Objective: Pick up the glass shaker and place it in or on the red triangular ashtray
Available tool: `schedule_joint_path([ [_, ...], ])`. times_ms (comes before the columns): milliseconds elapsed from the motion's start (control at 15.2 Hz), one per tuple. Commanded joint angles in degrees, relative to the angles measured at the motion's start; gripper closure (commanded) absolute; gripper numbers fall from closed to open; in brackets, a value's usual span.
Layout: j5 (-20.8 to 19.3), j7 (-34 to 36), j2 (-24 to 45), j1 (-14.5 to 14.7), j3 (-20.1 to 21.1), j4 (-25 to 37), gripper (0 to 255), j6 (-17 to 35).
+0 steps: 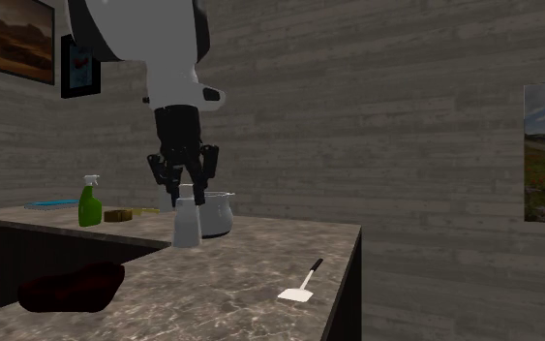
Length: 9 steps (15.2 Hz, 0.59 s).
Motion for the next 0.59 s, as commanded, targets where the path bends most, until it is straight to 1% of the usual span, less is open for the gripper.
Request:
schedule_joint_path([
  [0,-1.2,3.0,3.4,1.4,1.3,4.1,255,-1.3],
  [264,-3.9,8.4,10.2,4.9,3.3,12.9,255,-4.7],
  [528,-7.1,13.3,18.0,9.5,4.5,23.7,255,-9.1],
])
